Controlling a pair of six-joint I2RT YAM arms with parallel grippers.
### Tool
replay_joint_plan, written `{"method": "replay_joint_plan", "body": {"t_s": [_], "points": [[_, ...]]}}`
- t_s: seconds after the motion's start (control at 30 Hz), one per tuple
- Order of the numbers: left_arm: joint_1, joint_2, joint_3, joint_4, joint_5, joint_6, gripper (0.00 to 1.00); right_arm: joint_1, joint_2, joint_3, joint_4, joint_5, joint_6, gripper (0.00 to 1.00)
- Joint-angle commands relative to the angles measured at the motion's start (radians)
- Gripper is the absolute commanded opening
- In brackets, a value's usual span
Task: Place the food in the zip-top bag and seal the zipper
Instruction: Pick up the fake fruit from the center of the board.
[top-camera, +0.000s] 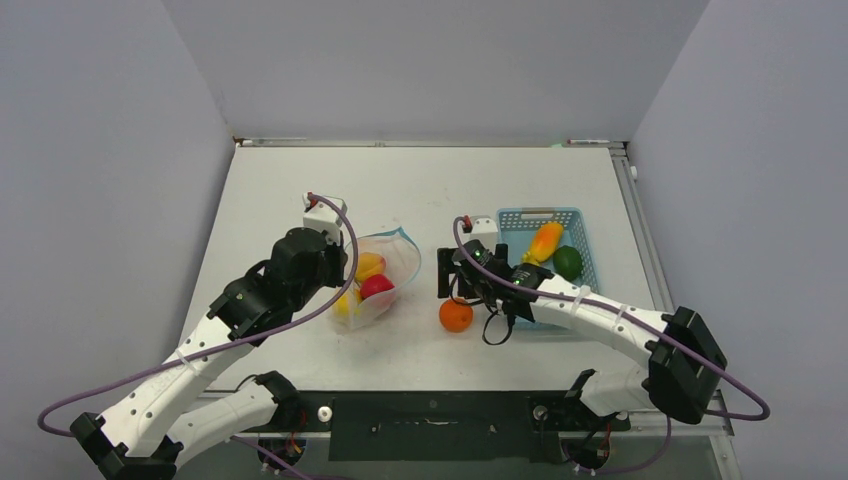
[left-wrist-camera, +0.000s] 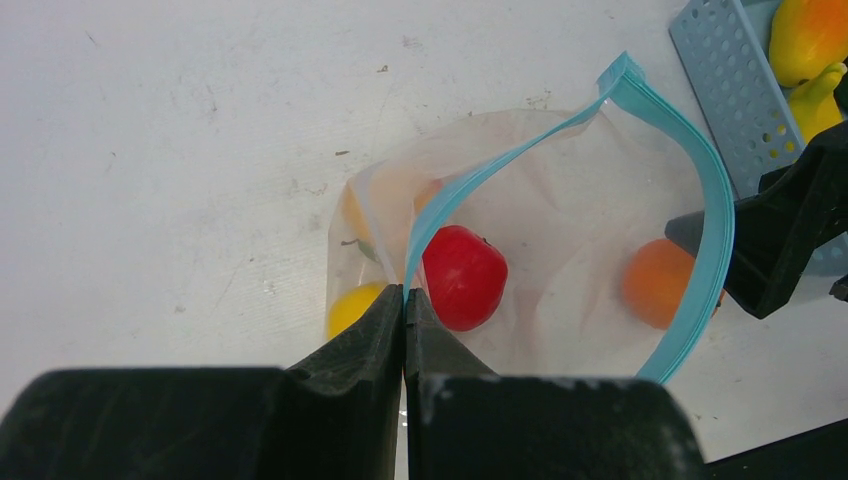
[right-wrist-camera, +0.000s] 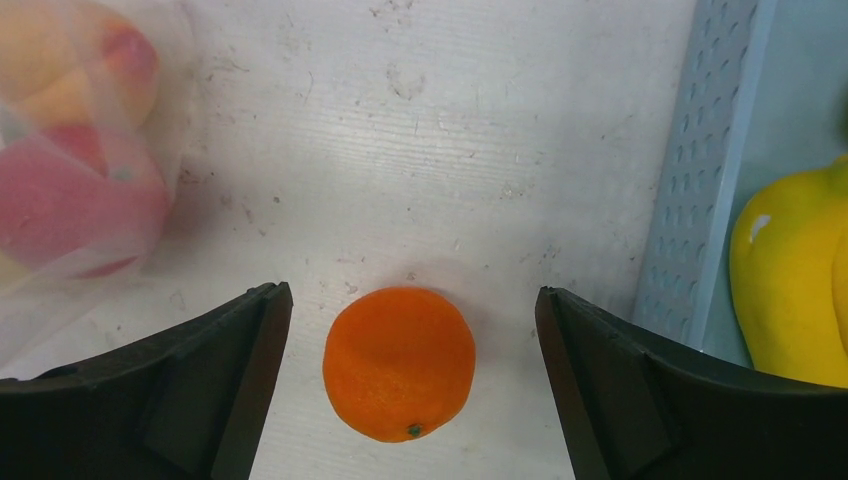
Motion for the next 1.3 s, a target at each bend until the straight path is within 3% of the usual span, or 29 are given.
{"method": "replay_joint_plan", "body": {"t_s": [0.0,0.53,1.27], "points": [[0.006,-0.015,0.002,0.042,-0.010,0.008,0.00,-0.003,0.024,-0.032,0.036,-0.034,0.021,0.98],[0.009,-0.008,0.002,0.042,-0.009,0.010,0.00,0.004,0.179,-0.060,0.146,-0.125,0.016,0.97],[0.011,-0.006,0.003,0.038,-0.009,0.011,0.00,0.082,0.129,-0.070,0.038,-0.008,0.031,0.99]]}}
